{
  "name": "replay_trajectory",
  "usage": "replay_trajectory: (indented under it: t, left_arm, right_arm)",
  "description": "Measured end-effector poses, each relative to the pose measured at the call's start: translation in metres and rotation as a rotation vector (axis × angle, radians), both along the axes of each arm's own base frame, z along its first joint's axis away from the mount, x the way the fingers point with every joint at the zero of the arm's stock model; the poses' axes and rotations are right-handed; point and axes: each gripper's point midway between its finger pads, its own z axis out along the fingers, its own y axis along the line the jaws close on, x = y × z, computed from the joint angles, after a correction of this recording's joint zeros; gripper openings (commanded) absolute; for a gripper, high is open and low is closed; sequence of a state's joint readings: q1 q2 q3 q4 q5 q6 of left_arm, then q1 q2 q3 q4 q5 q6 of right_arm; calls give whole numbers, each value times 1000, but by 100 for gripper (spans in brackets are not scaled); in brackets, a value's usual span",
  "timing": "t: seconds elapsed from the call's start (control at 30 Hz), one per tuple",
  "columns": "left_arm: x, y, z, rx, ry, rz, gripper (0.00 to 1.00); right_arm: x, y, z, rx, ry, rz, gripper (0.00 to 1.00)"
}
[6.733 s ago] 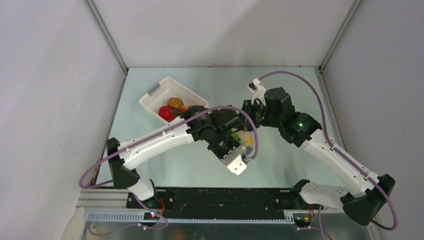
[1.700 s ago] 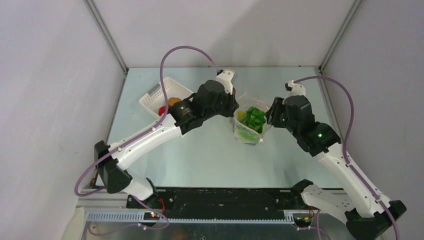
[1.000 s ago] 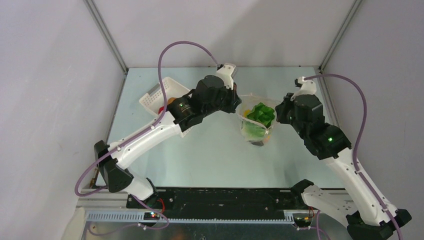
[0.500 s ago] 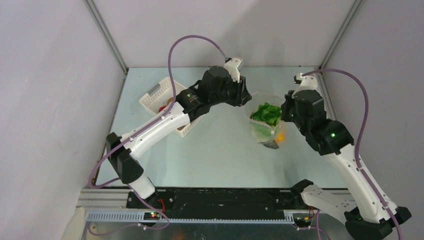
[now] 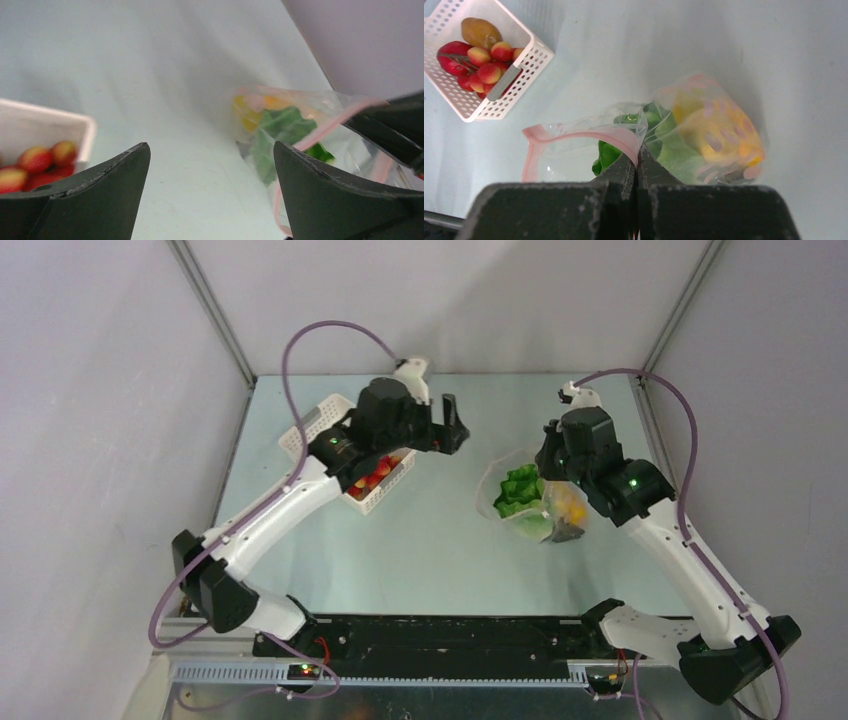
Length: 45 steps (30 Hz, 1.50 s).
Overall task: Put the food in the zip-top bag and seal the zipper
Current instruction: Pick up the fake fruit from the bin.
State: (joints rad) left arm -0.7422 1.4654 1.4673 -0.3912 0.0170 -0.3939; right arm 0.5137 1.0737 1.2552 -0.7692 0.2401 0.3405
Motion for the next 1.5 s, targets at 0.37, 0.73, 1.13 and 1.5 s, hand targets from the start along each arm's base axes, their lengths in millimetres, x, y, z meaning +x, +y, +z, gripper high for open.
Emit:
replay_trajectory:
  t: [0.37, 0.73, 1.13, 1.5]
  left_arm:
    - [60, 134, -68, 101, 180, 484, 100]
    - [68, 184, -173, 253, 461, 756, 98]
    - [80, 198, -212, 144, 568, 1028, 81]
    - [90, 195, -225, 95, 587, 1082, 69]
  right_arm:
    - [14, 18, -4, 84, 19, -16, 0]
    - [19, 22, -10, 115, 42, -43, 0]
    - [20, 24, -13, 116, 52, -46, 0]
    - [19, 23, -13, 114, 55, -47, 0]
